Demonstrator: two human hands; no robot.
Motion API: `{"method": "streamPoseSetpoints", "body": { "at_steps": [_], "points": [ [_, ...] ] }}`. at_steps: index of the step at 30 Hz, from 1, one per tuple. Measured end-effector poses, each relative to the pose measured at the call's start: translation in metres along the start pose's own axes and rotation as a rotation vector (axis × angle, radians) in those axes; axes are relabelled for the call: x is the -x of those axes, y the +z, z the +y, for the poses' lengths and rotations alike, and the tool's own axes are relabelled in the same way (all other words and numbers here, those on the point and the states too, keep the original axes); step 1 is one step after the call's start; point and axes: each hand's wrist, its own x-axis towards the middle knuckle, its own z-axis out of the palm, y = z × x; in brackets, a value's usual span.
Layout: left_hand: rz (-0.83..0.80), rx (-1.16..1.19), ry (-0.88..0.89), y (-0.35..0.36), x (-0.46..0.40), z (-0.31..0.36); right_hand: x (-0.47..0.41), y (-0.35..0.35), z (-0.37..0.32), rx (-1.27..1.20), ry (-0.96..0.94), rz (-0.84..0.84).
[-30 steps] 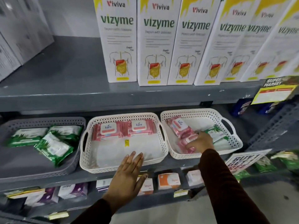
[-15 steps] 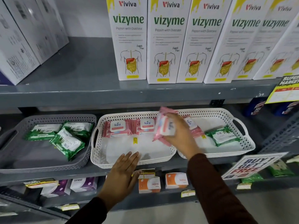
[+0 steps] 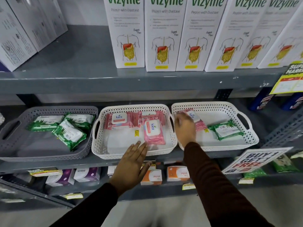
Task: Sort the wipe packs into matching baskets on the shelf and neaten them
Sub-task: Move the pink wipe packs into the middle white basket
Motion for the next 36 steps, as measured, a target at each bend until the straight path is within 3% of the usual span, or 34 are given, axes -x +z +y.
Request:
{"method": "streamPoseSetpoints", "body": {
  "at_steps": [2,4,7,12,15,17,21,28,30,33,36],
  "points": [
    [-0.014,-0.009,0.010,0.003,-0.007,0.008,-0.015,-0.004,0.028,0.081,0.181,0.013],
    [-0.010,-0.011,0.008,0.005,-0.012,0.014,-0.028,-0.007,0.051,0.150,0.379,-0.120],
    [0.001,0.002,0.013,0.007,-0.013,0.016,-0.037,-0.007,0.071,0.182,0.456,-0.275],
    [0.007,0.012,-0.038,-0.001,0.005,0.003,-0.033,-0.010,0.063,-0.087,0.550,-0.030],
    [0.042,-0.002,-0.107,-0.006,0.023,-0.015,-0.016,-0.009,0.026,-0.307,0.388,0.174],
    [0.057,-0.021,-0.142,-0.009,0.034,-0.026,-0.002,-0.004,-0.013,-0.413,0.254,0.157],
    [0.063,-0.037,-0.174,-0.013,0.044,-0.034,0.020,0.028,-0.080,-0.376,-0.060,-0.068],
    [0.061,-0.052,-0.189,-0.016,0.046,-0.030,0.041,0.095,-0.116,0.044,-0.229,-0.442],
    [0.052,-0.055,-0.210,-0.014,0.048,-0.030,0.041,0.094,-0.116,0.140,-0.224,-0.433],
    [0.043,-0.045,-0.202,-0.011,0.043,-0.022,0.032,0.075,-0.109,0.082,-0.180,-0.382],
    [0.005,-0.042,-0.107,-0.006,0.025,-0.001,0.015,0.042,-0.067,0.024,-0.049,-0.055]
  ]
}}
